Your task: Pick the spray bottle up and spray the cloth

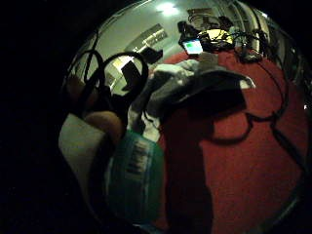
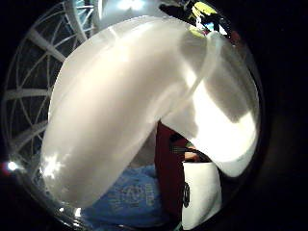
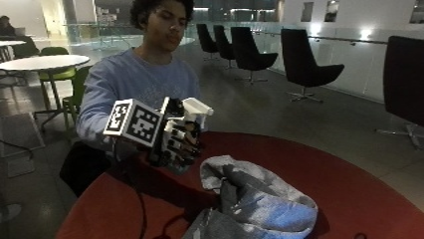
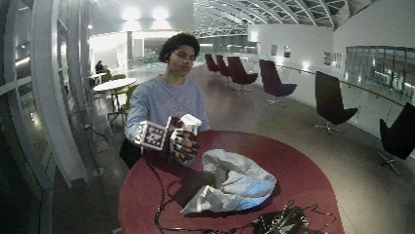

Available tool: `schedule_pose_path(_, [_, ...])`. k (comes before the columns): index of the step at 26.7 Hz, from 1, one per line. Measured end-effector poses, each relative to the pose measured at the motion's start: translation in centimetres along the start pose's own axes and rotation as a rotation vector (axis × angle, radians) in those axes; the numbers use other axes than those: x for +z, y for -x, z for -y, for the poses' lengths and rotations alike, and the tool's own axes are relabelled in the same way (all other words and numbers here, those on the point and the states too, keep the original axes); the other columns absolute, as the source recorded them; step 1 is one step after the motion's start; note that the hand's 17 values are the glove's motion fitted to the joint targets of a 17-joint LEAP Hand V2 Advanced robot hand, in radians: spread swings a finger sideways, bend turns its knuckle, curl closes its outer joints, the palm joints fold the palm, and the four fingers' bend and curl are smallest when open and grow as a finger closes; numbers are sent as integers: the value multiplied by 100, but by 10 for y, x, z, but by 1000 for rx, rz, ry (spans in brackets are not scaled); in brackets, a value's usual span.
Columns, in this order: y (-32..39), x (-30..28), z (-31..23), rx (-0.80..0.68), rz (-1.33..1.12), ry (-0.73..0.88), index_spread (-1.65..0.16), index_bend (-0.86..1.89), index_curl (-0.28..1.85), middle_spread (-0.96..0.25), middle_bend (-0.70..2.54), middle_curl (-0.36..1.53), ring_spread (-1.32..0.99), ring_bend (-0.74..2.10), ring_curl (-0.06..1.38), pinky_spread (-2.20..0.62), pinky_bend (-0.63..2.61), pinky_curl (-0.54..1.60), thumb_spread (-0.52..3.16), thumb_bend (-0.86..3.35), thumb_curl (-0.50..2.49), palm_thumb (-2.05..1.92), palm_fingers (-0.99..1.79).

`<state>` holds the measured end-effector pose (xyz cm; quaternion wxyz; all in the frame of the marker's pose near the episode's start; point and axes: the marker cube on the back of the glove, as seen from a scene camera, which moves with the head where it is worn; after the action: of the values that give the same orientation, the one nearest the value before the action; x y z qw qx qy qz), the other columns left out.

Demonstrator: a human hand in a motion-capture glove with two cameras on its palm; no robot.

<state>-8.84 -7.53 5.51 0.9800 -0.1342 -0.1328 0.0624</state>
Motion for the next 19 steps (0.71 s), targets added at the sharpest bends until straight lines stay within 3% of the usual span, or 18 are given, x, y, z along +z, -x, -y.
schedule_pose_path(10, [4, 16, 48, 181, -83, 359, -23, 23, 36, -6, 26, 41, -6, 58, 39, 10, 30, 33, 71, -1, 53, 94, 119])
schedule_pose_path(19, [-8, 28, 66, 300, -138, 507, -21, 19, 40, -5, 25, 43, -6, 60, 40, 9, 30, 34, 69, -3, 57, 94, 121])
